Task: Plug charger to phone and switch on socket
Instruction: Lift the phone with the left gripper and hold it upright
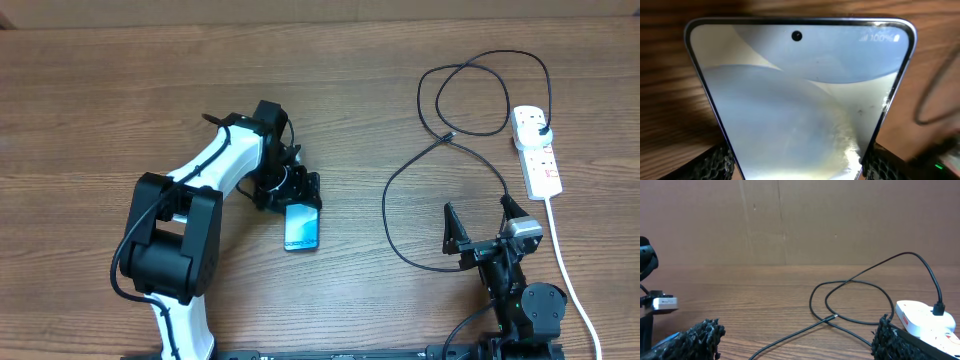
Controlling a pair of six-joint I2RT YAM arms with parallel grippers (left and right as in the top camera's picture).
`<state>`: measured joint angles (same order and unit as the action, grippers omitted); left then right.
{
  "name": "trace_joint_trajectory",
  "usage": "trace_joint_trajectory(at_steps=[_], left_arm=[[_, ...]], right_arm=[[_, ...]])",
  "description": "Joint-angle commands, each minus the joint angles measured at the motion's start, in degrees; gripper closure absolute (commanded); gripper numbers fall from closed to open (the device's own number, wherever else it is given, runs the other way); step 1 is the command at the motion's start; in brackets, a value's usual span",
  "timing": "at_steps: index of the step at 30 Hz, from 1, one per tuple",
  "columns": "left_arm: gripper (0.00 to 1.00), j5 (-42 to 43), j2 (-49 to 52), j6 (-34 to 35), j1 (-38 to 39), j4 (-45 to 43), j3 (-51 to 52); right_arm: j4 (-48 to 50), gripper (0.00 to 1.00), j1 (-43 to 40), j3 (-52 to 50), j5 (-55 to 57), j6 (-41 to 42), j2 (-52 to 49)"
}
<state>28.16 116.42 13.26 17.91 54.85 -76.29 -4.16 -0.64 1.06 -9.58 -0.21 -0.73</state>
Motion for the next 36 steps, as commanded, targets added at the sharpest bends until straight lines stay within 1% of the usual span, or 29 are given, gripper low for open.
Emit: trace_joint_trajectory(at_steps=[1, 7, 12, 17, 23, 28, 36], left_arm=[[0.38, 6.73, 5.18, -3.5, 0.7, -0.63, 2.82], [0.38, 10.75, 5.18, -6.36, 0.7, -0.66, 2.82], [0.38, 15.39, 5.18, -10.71, 0.7, -0.66, 2.82], [0.39, 16.68, 5.18, -13.31, 0.7, -0.7, 2.82], [0.39, 23.3, 5.18, -18.43, 0.7, -1.11, 2.82], [0.39, 28.83, 5.18, -21.38, 0.7, -1.27, 2.82], [0.39, 39.19, 5.18, -22.29, 0.44, -2.64, 2.82]], right_arm=[[0.22, 0.0, 0.26, -0.61, 0.55, -0.28, 0.39], [0.22, 0.0, 0.26, -0.61, 0.55, -0.28, 0.39], [0.22, 0.0, 0.26, -0.61, 0.55, -0.28, 0.39], [0.22, 0.0, 0.26, -0.61, 0.55, -0.28, 0.39], [0.22, 0.0, 0.26, -0.61, 0.55, -0.28, 0.39], [0.22, 0.0, 0.26, -0.61, 0.55, -0.28, 0.39], [0.22, 0.0, 0.26, -0.61, 0.55, -0.28, 0.39]])
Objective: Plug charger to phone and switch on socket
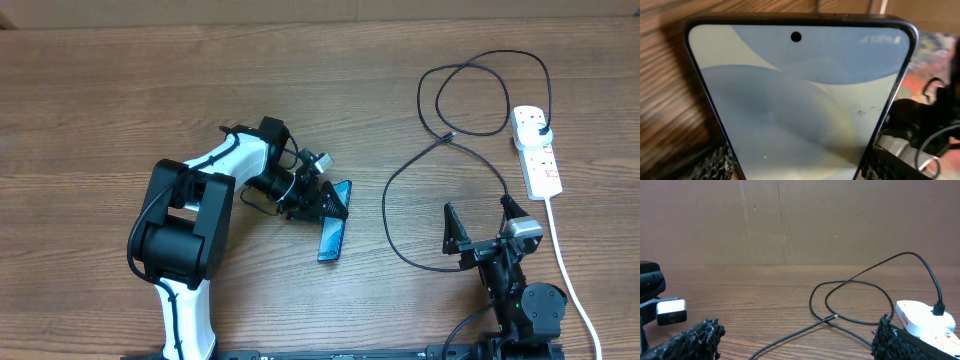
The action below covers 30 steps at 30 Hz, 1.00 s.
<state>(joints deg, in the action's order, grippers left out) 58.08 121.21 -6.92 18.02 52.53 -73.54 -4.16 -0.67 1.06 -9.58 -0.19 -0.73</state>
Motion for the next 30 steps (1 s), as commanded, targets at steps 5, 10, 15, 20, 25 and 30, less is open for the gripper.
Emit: trace_joint_trajectory(at_steps=[5, 10, 15, 20, 25, 30], left_arm=[[0.39, 20.7, 0.39, -2.05, -0.68, -1.88, 0.07], [0.39, 30.23, 0.39, -2.05, -1.64, -2.01, 0.07], [0.41, 32.46, 0.39, 2.38, -1.9, -2.01, 0.07], [0.41, 32.44, 0.39, 8.63, -1.92, -2.03, 0.07], [0.42, 32.46, 0.39, 18.93, -1.95, -2.03, 0.07], [0.43, 32.46, 0.39, 26.97, -1.92, -2.01, 0.07]], right_arm=[[0.22, 0.0, 0.28, -0.61, 0.55, -0.31, 0.39], [0.22, 0.0, 0.28, -0.61, 0.57, -0.31, 0.39], [0.22, 0.0, 0.28, -0.61, 0.55, -0.31, 0.39], [0.22, 0.0, 0.28, -0.61, 0.55, -0.31, 0.39], [0.22, 0.0, 0.28, -0.61, 0.57, -0.31, 0.39], [0.22, 0.0, 0.28, -0.61, 0.55, -0.31, 0.39]])
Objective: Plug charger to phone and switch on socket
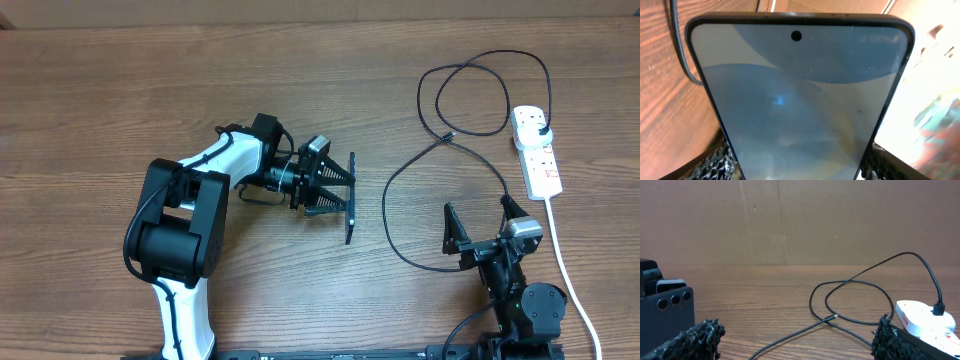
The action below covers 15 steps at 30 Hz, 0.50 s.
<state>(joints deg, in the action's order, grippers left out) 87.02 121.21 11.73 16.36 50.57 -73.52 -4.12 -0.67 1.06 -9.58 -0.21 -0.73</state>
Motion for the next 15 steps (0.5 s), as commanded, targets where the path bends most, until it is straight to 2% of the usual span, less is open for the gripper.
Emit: trace_joint_trajectory(at_steps=[1, 11, 15], left_arm=[[0.43, 3.52, 0.39, 9.46, -0.28, -0.04, 0.04], [0.44, 3.52, 0.39, 15.32, -0.28, -0.04, 0.04], [0.44, 3.5, 0.39, 15.56, -0.33, -0.02, 0.04]], right_arm=[[0.17, 0.0, 0.28, -0.61, 0.55, -0.28, 0.39], [0.17, 0.0, 0.28, -0.61, 0.57, -0.28, 0.39], [0.17, 0.0, 0.28, -0.61, 0.57, -0.28, 0.39]])
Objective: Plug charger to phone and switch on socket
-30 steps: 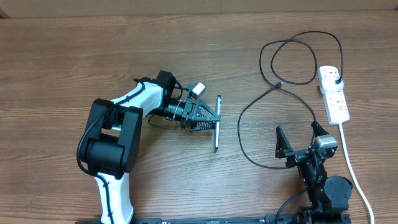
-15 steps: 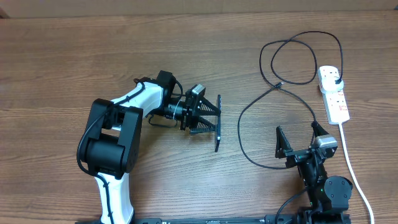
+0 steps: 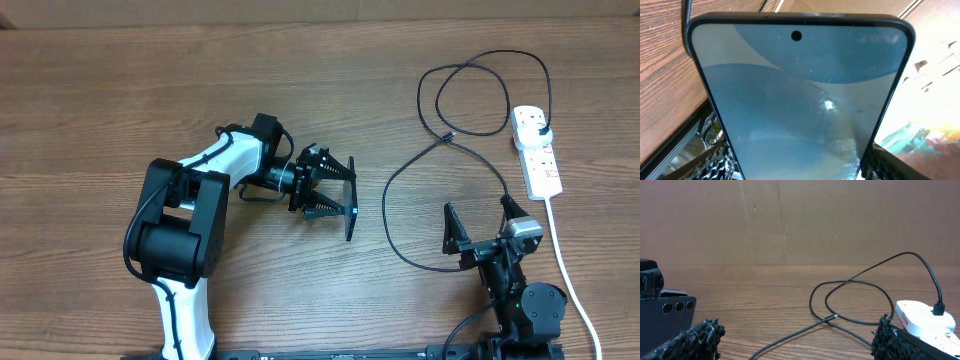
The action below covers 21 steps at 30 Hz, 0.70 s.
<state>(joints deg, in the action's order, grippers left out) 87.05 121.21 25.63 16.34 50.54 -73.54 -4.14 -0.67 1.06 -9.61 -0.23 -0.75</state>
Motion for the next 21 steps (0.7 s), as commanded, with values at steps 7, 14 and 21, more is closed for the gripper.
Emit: trace_joint_trajectory(at_steps=[7, 14, 21], left_arm=[[0.5, 3.39, 0.39, 1.66, -0.26, 0.0, 0.07], [0.5, 1.05, 0.39, 2.29, -0.2, -0.02, 0.07], [0.5, 1.03, 0.39, 2.56, -0.17, -0.02, 0.07]], right_arm=[[0.2, 0.0, 0.28, -0.61, 0.57, -0.26, 0.42], [0.2, 0.0, 0.28, -0.61, 0.59, -0.26, 0.42], [0.2, 0.0, 0.28, -0.61, 0.59, -0.26, 0.42]])
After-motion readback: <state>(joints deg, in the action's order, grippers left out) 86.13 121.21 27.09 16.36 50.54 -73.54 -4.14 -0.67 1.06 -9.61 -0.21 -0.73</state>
